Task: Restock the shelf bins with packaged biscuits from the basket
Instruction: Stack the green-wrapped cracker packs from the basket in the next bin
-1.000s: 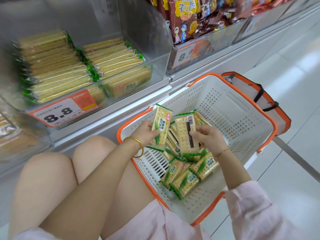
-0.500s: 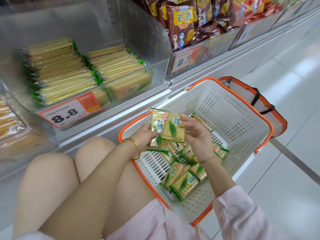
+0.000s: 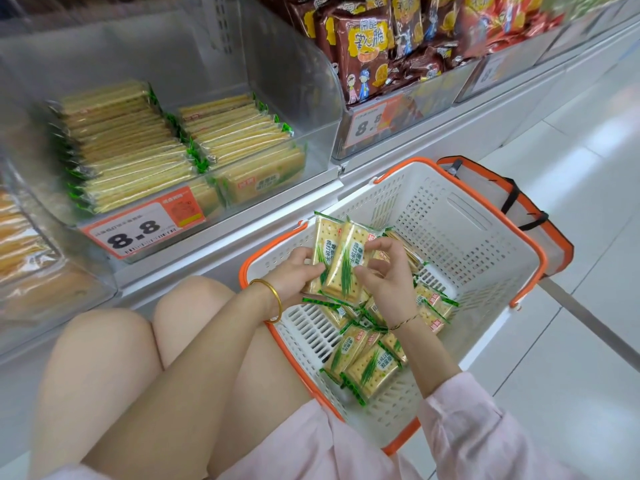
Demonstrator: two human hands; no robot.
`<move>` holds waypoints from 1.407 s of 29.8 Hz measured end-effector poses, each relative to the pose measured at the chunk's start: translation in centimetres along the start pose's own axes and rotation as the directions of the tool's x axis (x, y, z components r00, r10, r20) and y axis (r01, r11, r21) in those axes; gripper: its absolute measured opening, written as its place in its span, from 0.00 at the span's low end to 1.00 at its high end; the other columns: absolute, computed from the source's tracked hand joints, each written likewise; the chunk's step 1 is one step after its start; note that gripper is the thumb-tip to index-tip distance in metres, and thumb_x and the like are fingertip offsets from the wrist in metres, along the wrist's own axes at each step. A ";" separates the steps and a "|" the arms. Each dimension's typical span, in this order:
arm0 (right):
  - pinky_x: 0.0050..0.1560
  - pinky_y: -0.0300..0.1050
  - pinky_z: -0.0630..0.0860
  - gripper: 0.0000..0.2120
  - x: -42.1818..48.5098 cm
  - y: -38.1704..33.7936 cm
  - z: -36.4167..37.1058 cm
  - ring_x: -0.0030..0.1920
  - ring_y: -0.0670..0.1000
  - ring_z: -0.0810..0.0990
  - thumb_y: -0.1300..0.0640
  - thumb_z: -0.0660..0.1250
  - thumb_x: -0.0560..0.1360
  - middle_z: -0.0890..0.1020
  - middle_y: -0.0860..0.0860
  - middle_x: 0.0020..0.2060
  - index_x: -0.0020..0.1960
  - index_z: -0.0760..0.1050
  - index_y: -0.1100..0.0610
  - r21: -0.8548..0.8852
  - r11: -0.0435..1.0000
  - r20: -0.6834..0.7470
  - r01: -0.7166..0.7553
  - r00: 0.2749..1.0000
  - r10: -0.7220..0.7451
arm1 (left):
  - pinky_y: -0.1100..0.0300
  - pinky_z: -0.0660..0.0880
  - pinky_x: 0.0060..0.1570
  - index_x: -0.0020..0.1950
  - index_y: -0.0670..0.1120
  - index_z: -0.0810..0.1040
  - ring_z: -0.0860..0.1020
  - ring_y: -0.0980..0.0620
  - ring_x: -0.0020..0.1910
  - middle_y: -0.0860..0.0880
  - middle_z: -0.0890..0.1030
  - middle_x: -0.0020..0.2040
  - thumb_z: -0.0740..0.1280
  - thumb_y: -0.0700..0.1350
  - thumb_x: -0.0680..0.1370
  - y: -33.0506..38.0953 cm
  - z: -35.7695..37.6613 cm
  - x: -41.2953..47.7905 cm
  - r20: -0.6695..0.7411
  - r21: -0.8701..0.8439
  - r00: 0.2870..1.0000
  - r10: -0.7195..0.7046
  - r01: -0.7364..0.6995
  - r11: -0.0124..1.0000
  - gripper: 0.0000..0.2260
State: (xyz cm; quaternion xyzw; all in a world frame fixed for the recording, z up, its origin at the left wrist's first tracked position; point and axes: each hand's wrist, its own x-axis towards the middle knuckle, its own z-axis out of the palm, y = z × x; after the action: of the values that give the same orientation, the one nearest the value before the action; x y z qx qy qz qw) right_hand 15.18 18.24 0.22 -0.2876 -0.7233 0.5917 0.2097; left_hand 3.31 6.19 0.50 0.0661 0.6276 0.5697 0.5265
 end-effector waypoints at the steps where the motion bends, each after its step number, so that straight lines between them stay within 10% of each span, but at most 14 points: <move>1: 0.47 0.47 0.79 0.19 0.0 -0.1 0.1 0.47 0.53 0.76 0.67 0.69 0.71 0.72 0.50 0.55 0.52 0.68 0.48 0.003 1.000 -0.013 -0.008 1.000 0.008 | 0.49 0.79 0.50 0.62 0.46 0.66 0.80 0.47 0.45 0.44 0.79 0.49 0.59 0.39 0.81 0.0 0.0 0.0 -0.001 0.008 1.000 0.005 -0.005 1.000 0.11; 6: 0.40 0.31 0.77 0.31 0.1 -0.6 0.6 0.51 0.44 0.79 0.71 0.67 0.72 0.65 0.41 0.62 0.69 0.59 0.54 0.102 0.989 0.002 -0.103 0.995 0.103 | 0.53 0.79 0.51 0.64 0.46 0.64 0.82 0.48 0.47 0.44 0.81 0.53 0.66 0.43 0.78 0.0 -0.2 -0.2 0.043 0.126 0.998 0.043 -0.048 0.991 0.17; 13: 0.53 0.51 0.79 0.16 1.0 -2.7 1.0 0.56 0.56 0.80 0.57 0.63 0.78 0.80 0.55 0.57 0.65 0.70 0.59 0.250 0.926 0.290 -0.282 0.935 0.207 | 0.55 0.78 0.52 0.66 0.42 0.63 0.79 0.51 0.49 0.47 0.79 0.51 0.65 0.34 0.77 1.9 0.5 -1.8 0.049 0.205 0.957 0.287 -0.291 0.935 0.20; 19: 0.53 0.48 0.79 0.15 4.9 -12.2 1.9 0.53 0.50 0.79 0.57 0.65 0.73 0.80 0.50 0.51 0.59 0.71 0.53 0.279 0.944 0.243 0.174 0.939 -0.244 | 0.70 0.70 0.57 0.62 0.47 0.68 0.74 0.60 0.54 0.51 0.75 0.55 0.67 0.35 0.75 11.1 -1.1 -5.7 0.001 0.436 0.742 0.671 -0.604 0.667 0.18; 20: 0.55 0.47 0.77 0.16 6.9 -13.9 2.4 0.54 0.49 0.78 0.57 0.66 0.73 0.80 0.48 0.51 0.60 0.71 0.52 0.091 0.939 0.232 0.330 0.910 -0.343 | 0.66 0.69 0.60 0.63 0.45 0.69 0.73 0.56 0.57 0.48 0.75 0.58 0.66 0.37 0.75 12.4 -1.8 -5.4 -0.043 0.542 0.719 0.694 -0.567 0.620 0.17; 22: 0.58 0.51 0.70 0.19 14.7 -19.1 8.9 0.60 0.53 0.73 0.53 0.66 0.74 0.78 0.49 0.57 0.64 0.70 0.49 -0.514 0.594 0.407 0.619 0.785 -0.467 | 0.51 0.62 0.69 0.68 0.44 0.69 0.64 0.47 0.69 0.44 0.69 0.68 0.60 0.44 0.77 16.1 -7.2 -4.2 -0.264 0.901 0.681 0.683 -0.078 0.426 0.19; 25: 0.63 0.56 0.62 0.21 21.8 -20.5 16.0 0.66 0.59 0.66 0.53 0.63 0.75 0.74 0.52 0.64 0.68 0.67 0.45 -0.787 0.201 0.489 0.584 0.788 -0.374 | 0.41 0.49 0.72 0.73 0.49 0.62 0.48 0.45 0.76 0.45 0.56 0.76 0.52 0.49 0.80 16.4 -10.3 -1.7 -0.407 0.913 0.740 0.536 0.321 0.250 0.21; 29: 0.66 0.58 0.61 0.20 24.3 -18.1 19.5 0.69 0.58 0.66 0.54 0.59 0.78 0.70 0.52 0.68 0.70 0.65 0.45 -0.751 0.135 0.620 0.646 0.760 -0.193 | 0.38 0.45 0.71 0.74 0.52 0.58 0.44 0.46 0.76 0.47 0.50 0.77 0.50 0.50 0.81 14.9 -10.1 -0.7 -0.419 0.907 0.751 0.510 0.319 0.276 0.21; 32: 0.61 0.50 0.66 0.20 24.3 -18.4 20.6 0.68 0.58 0.66 0.49 0.53 0.80 0.67 0.51 0.71 0.71 0.64 0.46 -0.666 0.393 0.684 0.634 0.730 -0.019 | 0.38 0.44 0.71 0.75 0.53 0.57 0.43 0.46 0.76 0.46 0.50 0.77 0.49 0.50 0.81 15.2 -10.4 -0.7 -0.442 0.895 0.748 0.496 0.332 0.297 0.21; 38: 0.61 0.46 0.67 0.19 24.3 -18.2 19.8 0.67 0.54 0.68 0.49 0.51 0.81 0.68 0.50 0.70 0.71 0.65 0.46 -0.623 0.516 0.693 0.588 0.721 0.015 | 0.40 0.45 0.72 0.74 0.53 0.59 0.46 0.45 0.76 0.45 0.53 0.76 0.51 0.50 0.80 15.0 -10.3 -0.8 -0.428 0.902 0.729 0.534 0.311 0.298 0.21; 42: 0.62 0.48 0.67 0.20 23.8 -17.8 20.5 0.68 0.56 0.67 0.49 0.48 0.81 0.67 0.50 0.71 0.71 0.63 0.46 -0.671 0.330 0.709 0.664 0.705 0.026 | 0.40 0.45 0.72 0.73 0.52 0.60 0.47 0.44 0.75 0.45 0.53 0.76 0.51 0.50 0.80 15.0 -10.2 -0.8 -0.428 0.902 0.736 0.525 0.314 0.295 0.21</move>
State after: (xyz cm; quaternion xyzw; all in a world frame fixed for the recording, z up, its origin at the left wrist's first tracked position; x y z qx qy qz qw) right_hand -18.77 16.55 12.42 0.0146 -0.9893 0.1016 -0.1034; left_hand -11.63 4.23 10.66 0.2009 0.9712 0.1035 0.0759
